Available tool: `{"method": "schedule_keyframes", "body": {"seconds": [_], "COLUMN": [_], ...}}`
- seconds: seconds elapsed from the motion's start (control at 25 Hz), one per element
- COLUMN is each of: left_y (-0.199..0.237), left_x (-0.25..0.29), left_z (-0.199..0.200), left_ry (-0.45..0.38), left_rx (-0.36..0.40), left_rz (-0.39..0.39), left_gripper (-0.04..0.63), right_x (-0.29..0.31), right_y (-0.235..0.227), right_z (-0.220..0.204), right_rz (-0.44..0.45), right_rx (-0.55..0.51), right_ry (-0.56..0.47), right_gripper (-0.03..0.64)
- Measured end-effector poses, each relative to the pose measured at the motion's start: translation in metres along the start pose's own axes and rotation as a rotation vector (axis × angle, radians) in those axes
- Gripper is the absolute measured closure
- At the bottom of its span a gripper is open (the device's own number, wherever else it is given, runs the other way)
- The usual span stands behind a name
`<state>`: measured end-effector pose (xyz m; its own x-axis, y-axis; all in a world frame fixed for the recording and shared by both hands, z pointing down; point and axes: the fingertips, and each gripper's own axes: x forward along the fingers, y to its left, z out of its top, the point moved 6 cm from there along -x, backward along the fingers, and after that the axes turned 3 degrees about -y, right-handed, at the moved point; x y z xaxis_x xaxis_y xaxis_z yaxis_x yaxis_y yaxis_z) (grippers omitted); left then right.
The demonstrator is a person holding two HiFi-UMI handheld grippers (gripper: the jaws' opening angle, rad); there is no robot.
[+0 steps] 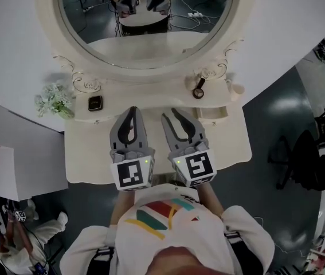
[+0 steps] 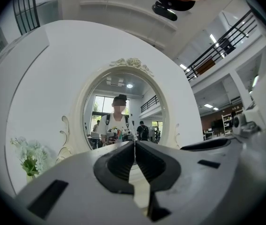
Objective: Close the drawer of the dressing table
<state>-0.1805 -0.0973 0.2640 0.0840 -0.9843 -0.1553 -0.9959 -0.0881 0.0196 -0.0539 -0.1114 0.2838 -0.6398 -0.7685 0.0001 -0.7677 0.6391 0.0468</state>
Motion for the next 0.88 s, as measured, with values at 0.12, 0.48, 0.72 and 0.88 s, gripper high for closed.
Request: {"method": "schedule_keyframes", "body": {"seconds": [0.12, 0.48, 0.72, 0.88], "left_y": [-0.009, -0.026, -0.041, -0.052], "left_x": [0.004, 0.013, 0.021, 0.025], "left_z": [-0.006, -0.03, -0.032, -0.035], "left_ry": [-0.007, 0.024, 0.031, 0.032], "left_rx": [-0.027, -0.119, -0.128, -0.115], "left_rz": [-0.028, -0.08, -0.08, -0.075], "left_gripper": [0.584, 0.584, 0.584, 0.584], "right_x": [-0.007, -0.022, -0.037, -0.047], "right_y": [-0.016, -0.058, -0.092, -0.112], "right_z": [-0.011, -0.056, -0.084, -0.106], "right_rz": [-0.033, -0.115, -0.171, -0.207], "right_rx": [-0.009, -0.019, -0.004, 0.037], "right_ry": [0.018, 0.154, 0.213, 0.25], "right_gripper": [0.543, 0.442, 0.416, 0.417]}}
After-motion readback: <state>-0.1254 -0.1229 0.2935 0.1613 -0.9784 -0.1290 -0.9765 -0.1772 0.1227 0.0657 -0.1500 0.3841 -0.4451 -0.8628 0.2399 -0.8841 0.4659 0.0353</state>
